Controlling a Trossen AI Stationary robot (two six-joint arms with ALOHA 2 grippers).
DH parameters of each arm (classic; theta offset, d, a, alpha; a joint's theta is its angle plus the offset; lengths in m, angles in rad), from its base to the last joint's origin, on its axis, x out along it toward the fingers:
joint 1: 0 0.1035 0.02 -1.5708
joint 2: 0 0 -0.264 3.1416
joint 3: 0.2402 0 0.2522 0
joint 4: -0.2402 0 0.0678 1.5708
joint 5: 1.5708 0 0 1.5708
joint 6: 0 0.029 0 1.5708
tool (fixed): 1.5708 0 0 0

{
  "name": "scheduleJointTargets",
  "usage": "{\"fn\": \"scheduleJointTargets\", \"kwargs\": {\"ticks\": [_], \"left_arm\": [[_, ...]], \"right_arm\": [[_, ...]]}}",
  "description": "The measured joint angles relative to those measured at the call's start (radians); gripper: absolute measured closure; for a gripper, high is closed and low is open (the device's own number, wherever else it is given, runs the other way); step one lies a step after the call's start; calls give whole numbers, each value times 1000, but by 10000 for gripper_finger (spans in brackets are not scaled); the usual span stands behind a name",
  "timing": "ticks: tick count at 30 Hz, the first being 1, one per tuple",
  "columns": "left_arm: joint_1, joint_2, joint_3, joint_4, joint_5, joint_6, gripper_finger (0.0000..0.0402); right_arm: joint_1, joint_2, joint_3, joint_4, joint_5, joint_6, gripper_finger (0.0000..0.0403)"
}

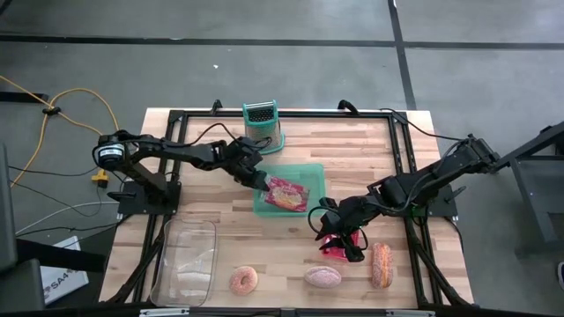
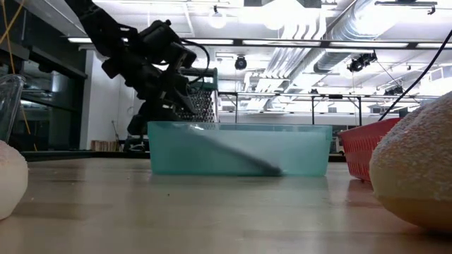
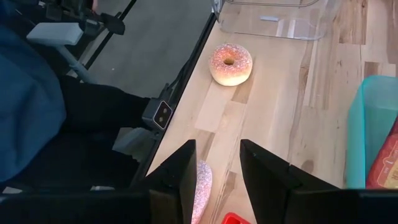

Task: Pick & Place Food Item
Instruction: Put the popcorn bag into the green bin, then put the doughnut into the transparent bin

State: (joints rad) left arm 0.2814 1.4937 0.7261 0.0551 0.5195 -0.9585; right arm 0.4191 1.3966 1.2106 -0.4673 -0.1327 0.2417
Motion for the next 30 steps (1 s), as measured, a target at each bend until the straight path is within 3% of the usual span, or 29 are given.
{"fn": "scheduleJointTargets", "kwargs": {"ticks": [8, 20, 30], "left_arm": [[11, 0, 0, -1, 57, -1, 272], [57, 0, 0, -2, 313, 15, 272], [48, 0, 0, -2, 316, 16, 272]], "right_arm": [[0, 0, 0, 0, 2, -2, 291], [0, 0, 0, 0, 2, -2, 291], [0, 0, 0, 0, 3, -2, 291]]}}
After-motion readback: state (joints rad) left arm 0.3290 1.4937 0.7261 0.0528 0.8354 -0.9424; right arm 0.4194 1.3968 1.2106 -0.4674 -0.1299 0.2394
